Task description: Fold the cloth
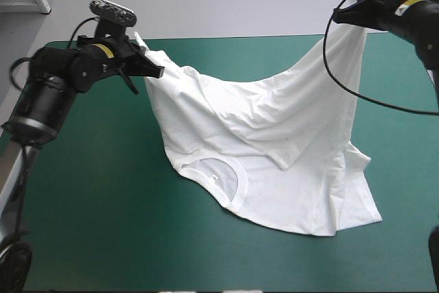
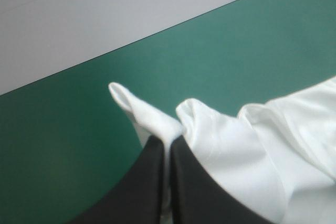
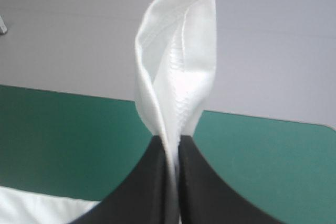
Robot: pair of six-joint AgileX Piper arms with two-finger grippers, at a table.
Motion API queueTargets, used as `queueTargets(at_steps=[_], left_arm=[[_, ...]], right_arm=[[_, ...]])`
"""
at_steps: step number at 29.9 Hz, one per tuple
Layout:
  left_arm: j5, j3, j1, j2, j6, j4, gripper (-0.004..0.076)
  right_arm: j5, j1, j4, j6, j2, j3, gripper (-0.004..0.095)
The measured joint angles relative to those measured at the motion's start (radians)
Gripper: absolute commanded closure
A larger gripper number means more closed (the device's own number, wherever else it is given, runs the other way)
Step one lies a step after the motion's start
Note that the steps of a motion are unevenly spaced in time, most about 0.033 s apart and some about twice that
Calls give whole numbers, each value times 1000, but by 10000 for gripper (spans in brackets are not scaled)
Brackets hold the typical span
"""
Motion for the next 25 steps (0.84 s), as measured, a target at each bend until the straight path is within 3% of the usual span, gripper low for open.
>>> queueTargets(at_steps=[9, 11, 13, 16, 18, 20, 22, 25], left_arm=[[-425, 37, 0, 317, -29, 0, 731], [-537, 37, 1, 384, -30, 0, 696], [-624, 37, 5, 439, -31, 0, 601], [-714, 37, 19, 511, -32, 0, 400], [-736, 37, 32, 542, -32, 0, 274], [-730, 38, 45, 552, -32, 0, 228], [-688, 37, 55, 547, -32, 0, 230], [-530, 3, 59, 512, -32, 0, 230]], right_arm=[[-189, 0, 0, -1, 377, 6, 922], [-225, 0, 1, -1, 432, 6, 904], [-256, 0, 12, -1, 481, 6, 807], [-277, 0, 27, -1, 532, 6, 458], [-278, 0, 30, -1, 556, 6, 215], [-257, 0, 31, -1, 561, 7, 82], [-209, 0, 31, -1, 550, 7, 75], [-114, 0, 25, -1, 504, 7, 133]])
